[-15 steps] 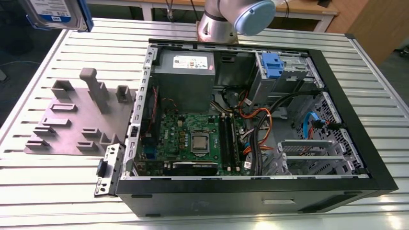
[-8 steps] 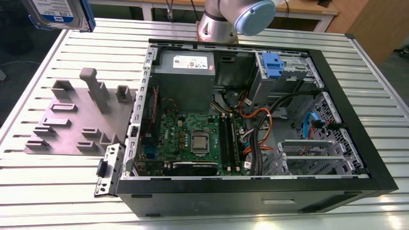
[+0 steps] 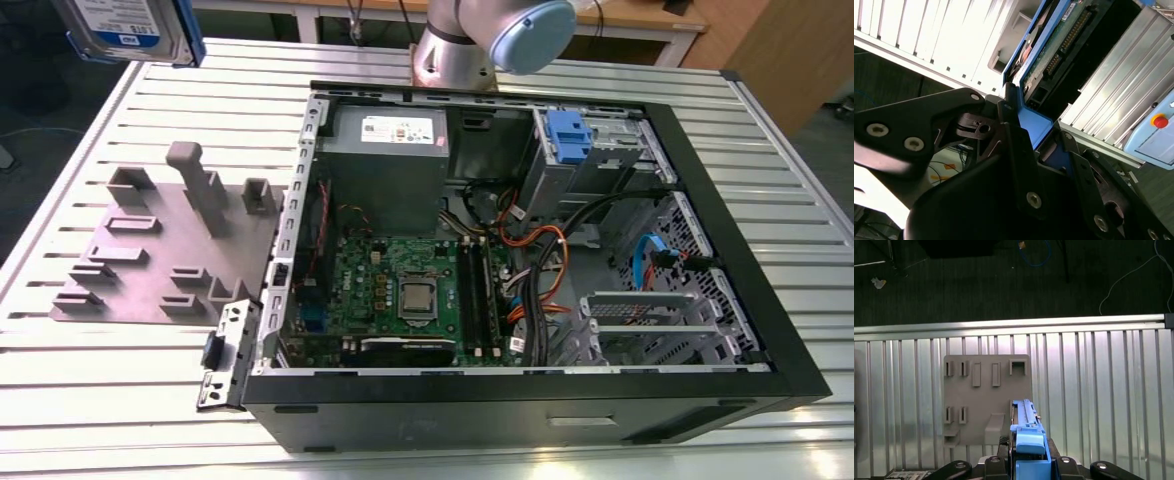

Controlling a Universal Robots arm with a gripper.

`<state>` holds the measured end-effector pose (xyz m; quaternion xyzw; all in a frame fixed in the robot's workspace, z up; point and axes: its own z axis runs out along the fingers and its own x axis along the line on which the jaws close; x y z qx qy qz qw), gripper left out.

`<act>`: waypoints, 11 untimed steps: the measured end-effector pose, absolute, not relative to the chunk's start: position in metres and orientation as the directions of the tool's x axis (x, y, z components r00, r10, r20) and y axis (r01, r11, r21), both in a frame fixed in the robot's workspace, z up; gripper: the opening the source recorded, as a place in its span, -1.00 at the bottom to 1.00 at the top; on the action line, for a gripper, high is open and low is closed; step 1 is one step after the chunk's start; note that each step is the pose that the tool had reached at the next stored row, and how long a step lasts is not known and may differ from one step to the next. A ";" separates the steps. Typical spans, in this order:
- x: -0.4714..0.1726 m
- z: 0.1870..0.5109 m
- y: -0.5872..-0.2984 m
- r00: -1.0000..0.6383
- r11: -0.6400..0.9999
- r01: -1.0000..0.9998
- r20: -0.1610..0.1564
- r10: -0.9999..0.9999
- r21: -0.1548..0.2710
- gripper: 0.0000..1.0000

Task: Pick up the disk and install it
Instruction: 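Pick up the disk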

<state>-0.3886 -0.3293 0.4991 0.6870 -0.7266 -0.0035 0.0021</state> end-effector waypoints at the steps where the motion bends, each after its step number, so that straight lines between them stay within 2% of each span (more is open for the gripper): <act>1: -0.388 0.499 -0.329 -0.056 0.056 -0.998 -0.002 -0.998 0.008 -0.27; 11: -0.380 0.499 -0.329 -0.056 0.056 -0.998 -0.002 -0.998 0.008 -0.27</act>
